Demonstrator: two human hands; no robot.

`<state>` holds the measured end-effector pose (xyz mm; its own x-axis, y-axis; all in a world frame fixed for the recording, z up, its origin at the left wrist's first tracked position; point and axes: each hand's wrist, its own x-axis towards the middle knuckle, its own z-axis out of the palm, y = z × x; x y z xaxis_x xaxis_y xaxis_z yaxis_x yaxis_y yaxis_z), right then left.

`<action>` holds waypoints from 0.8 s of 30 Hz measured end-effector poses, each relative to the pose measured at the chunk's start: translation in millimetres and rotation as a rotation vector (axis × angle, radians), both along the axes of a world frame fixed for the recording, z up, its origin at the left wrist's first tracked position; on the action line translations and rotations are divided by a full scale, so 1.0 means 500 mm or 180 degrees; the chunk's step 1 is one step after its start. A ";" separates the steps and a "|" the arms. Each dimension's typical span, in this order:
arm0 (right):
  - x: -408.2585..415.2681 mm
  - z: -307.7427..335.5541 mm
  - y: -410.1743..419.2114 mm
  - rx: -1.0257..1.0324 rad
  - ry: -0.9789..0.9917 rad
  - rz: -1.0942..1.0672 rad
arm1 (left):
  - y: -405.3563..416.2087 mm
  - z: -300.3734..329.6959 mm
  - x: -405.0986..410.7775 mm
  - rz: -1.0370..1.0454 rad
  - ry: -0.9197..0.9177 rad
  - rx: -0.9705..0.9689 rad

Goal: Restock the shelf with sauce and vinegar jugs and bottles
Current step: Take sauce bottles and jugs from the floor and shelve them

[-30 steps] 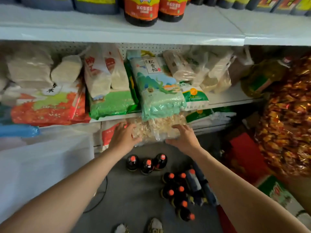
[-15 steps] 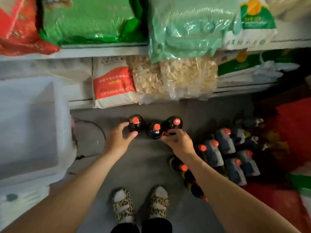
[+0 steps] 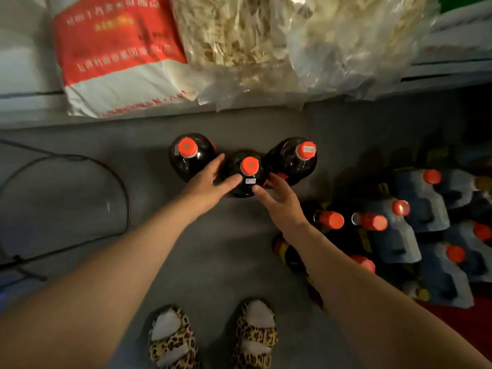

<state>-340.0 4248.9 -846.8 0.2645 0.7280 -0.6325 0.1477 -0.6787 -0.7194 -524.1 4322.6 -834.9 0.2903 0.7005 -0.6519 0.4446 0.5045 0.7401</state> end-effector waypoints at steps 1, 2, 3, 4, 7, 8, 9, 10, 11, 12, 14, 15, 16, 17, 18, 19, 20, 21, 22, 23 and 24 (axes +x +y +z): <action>0.000 -0.021 0.000 0.0093 0.0076 -0.0028 | 0.007 -0.018 0.005 -0.0050 -0.0010 0.0004; 0.000 -0.038 0.000 0.0174 0.0163 -0.0041 | 0.011 -0.031 0.009 -0.0082 -0.0028 0.0000; -0.002 -0.051 0.000 0.0243 0.0256 -0.0049 | 0.014 -0.042 0.014 -0.0090 -0.0071 -0.0014; -0.003 -0.062 -0.001 0.0305 0.0352 -0.0076 | 0.014 -0.053 0.018 -0.0077 -0.0144 -0.0039; -0.004 -0.077 -0.002 0.0381 0.0518 -0.0174 | 0.005 -0.077 0.022 0.0034 -0.0386 -0.0059; -0.003 -0.079 -0.002 0.0416 0.0553 -0.0158 | 0.002 -0.081 0.023 0.0089 -0.0441 -0.0027; -0.003 -0.078 -0.002 0.0466 0.0590 -0.0131 | 0.000 -0.081 0.023 0.0128 -0.0470 0.0002; -0.004 -0.075 -0.003 0.0511 0.0628 -0.0109 | -0.001 -0.076 0.024 0.0140 -0.0483 0.0019; -0.006 -0.069 -0.006 0.0544 0.0688 -0.0101 | -0.002 -0.068 0.025 0.0135 -0.0485 0.0025; -0.009 -0.059 -0.010 0.0559 0.0785 -0.0134 | -0.005 -0.057 0.026 0.0141 -0.0470 0.0006; -0.016 -0.033 -0.023 0.0501 0.1007 -0.0266 | -0.016 -0.028 0.025 0.0171 -0.0400 -0.0105; -0.020 -0.018 -0.030 0.0433 0.1073 -0.0298 | -0.024 -0.011 0.023 0.0195 -0.0381 -0.0184; -0.022 -0.003 -0.039 0.0368 0.1102 -0.0311 | -0.037 0.008 0.019 0.0230 -0.0384 -0.0262; -0.025 0.015 -0.050 0.0314 0.1105 -0.0322 | -0.051 0.026 0.014 0.0272 -0.0391 -0.0337; -0.028 0.038 -0.062 0.0258 0.1099 -0.0335 | -0.068 0.047 0.008 0.0316 -0.0396 -0.0404; -0.030 0.063 -0.074 0.0195 0.1088 -0.0327 | -0.085 0.067 0.002 0.0361 -0.0399 -0.0456; -0.034 0.091 -0.085 0.0139 0.1084 -0.0307 | -0.100 0.091 -0.003 0.0403 -0.0394 -0.0501; -0.036 0.122 -0.096 0.0091 0.1074 -0.0267 | -0.114 0.118 -0.007 0.0442 -0.0386 -0.0536; -0.037 0.155 -0.104 0.0058 0.1068 -0.0229 | -0.125 0.150 -0.010 0.0471 -0.0392 -0.0562; -0.038 0.191 -0.111 0.0038 0.1072 -0.0190 | -0.133 0.185 -0.012 0.0472 -0.0415 -0.0572; -0.039 0.232 -0.114 0.0028 0.1070 -0.0174 | -0.137 0.223 -0.013 0.0453 -0.0450 -0.0575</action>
